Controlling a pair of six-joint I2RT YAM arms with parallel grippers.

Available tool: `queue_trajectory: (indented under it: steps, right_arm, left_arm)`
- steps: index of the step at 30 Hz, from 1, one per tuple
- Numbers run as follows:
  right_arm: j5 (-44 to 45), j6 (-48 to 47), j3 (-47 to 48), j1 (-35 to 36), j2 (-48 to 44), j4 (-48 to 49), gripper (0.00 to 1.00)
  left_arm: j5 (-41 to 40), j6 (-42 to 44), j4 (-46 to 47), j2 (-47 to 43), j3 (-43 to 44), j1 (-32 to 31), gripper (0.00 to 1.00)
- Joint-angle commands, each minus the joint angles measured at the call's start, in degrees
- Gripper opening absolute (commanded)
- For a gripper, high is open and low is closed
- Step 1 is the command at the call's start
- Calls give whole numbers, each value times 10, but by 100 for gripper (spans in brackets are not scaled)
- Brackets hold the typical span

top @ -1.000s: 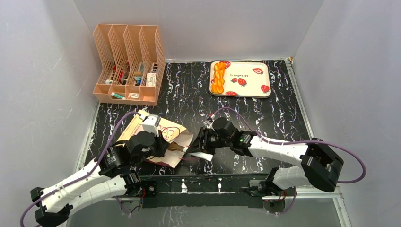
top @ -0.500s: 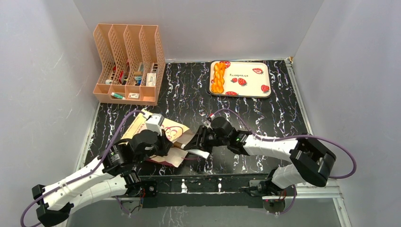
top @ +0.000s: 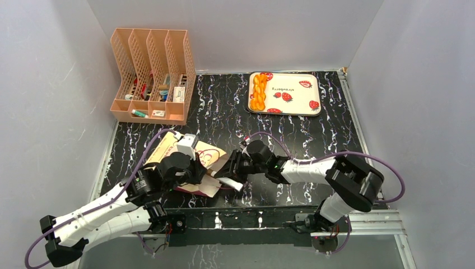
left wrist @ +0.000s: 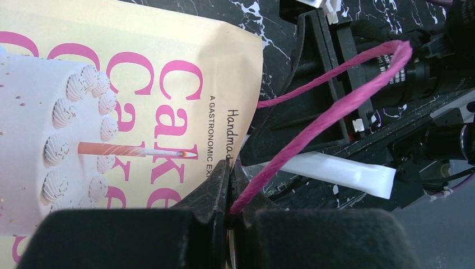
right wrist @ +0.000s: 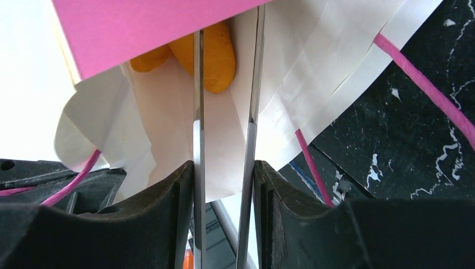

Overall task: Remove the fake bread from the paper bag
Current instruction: Take out the fake bread from the paper bag.

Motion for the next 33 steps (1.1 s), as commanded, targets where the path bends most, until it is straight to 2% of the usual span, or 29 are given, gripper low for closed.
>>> queue_trajectory:
  steps: [1,5,9,14,23,33]
  right_arm:
    - [-7,13,-4,-3,20,96,37]
    - [-8,8,2,-3,39,108,32]
    - [-14,6,4,-3,50,117,13]
    - [-13,-8,4,-3,29,91,0]
    - [25,-91,8,-43,-95,-90,0]
    - [11,-131,1,-89,-158,-168,0]
  left_arm:
    - [20,3,24,-6,31,-2,0]
    - [20,3,22,-6,35,-2,0]
    - [17,5,22,-7,39,-2,0]
    - [-3,3,9,-9,43,-2,0]
    - [-101,-34,-28,-6,26,-2,0]
    - [-146,-59,-24,26,18,-2,0]
